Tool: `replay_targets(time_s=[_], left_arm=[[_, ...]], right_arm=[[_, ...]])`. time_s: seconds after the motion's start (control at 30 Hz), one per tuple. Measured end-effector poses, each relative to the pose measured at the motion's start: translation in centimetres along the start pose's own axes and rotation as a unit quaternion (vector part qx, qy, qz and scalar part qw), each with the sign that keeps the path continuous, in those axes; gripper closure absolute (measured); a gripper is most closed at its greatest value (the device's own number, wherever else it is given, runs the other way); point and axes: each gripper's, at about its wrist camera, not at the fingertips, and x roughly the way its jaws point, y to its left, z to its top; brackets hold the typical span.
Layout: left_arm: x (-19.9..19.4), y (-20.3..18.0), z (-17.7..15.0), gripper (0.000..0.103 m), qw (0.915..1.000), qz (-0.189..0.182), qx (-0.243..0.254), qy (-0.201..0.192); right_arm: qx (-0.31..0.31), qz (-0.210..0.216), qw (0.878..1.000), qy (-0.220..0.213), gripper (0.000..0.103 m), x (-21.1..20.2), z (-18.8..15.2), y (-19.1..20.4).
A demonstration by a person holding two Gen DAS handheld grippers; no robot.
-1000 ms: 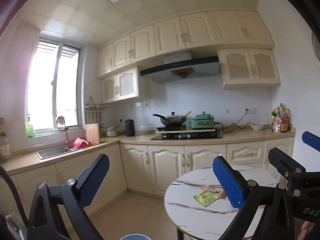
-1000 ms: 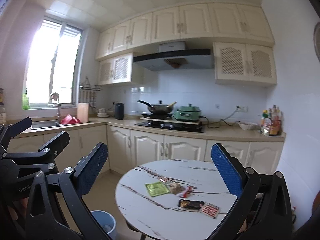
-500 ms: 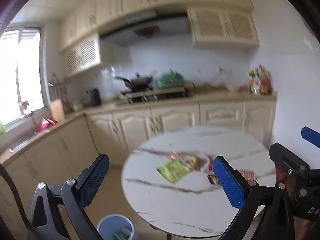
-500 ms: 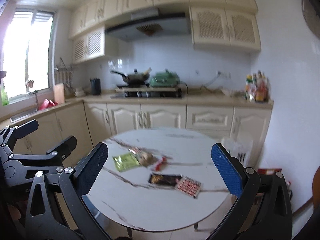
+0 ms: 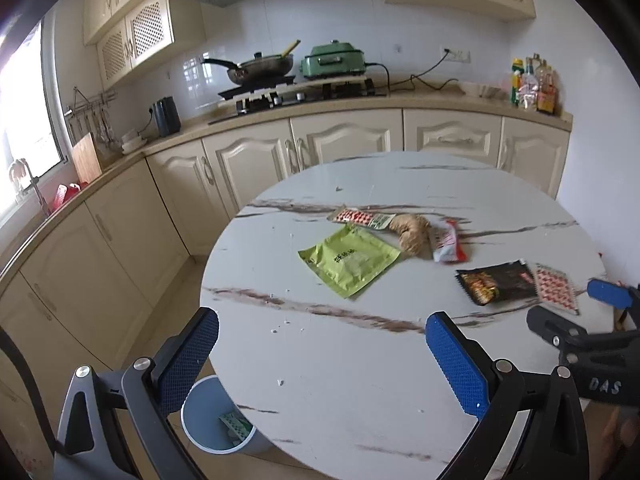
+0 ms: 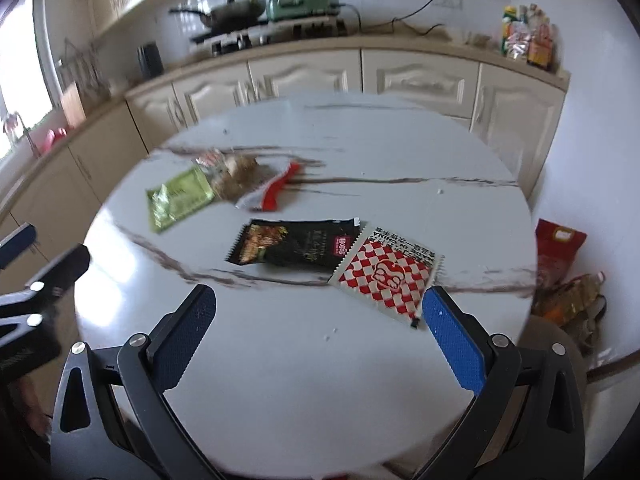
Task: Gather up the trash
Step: 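Return both tools toward the table, then grasp the black snack wrapper with the right tool while the left tool grasps the green packet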
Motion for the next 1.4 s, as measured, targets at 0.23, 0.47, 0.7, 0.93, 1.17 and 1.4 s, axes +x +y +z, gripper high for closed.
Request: replay_targets(time_s=[0.23, 0.47, 0.7, 0.93, 1.17, 1.4], left_arm=[[3.5, 1.2, 1.0, 0.001, 0.9998, -0.018, 0.002, 0.013], [6.5, 3.3, 1.5, 0.001, 0.999, -0.026, -0.008, 0.035], [9.1, 4.5, 3.0, 0.001, 0.9983, -0.031, -0.018, 0.045], [12.0, 5.2, 3.6, 0.001, 0.9947, -0.075, -0.032, 0.064], [17.3, 5.7, 6.1, 0.001, 0.989, -0.106, -0.033, 0.098], [22.2, 4.9, 9.3, 0.001, 0.9887, -0.099, -0.004, 0.113]], right_arm=[[-0.064, -0.015, 0.997, 0.026, 0.0, 3.3, 2.2, -0.2], [-0.13, 0.01, 0.99, 0.057, 0.002, 6.5, 3.7, 1.3], [-0.119, 0.036, 0.989, 0.077, 0.039, 7.9, 5.1, 0.7], [-0.126, 0.045, 0.988, 0.073, 0.06, 7.7, 5.5, 0.7], [-0.099, 0.081, 0.991, 0.037, 0.094, 5.9, 6.2, 0.0], [-0.098, 0.082, 0.991, 0.052, 0.094, 7.3, 5.8, 0.4]])
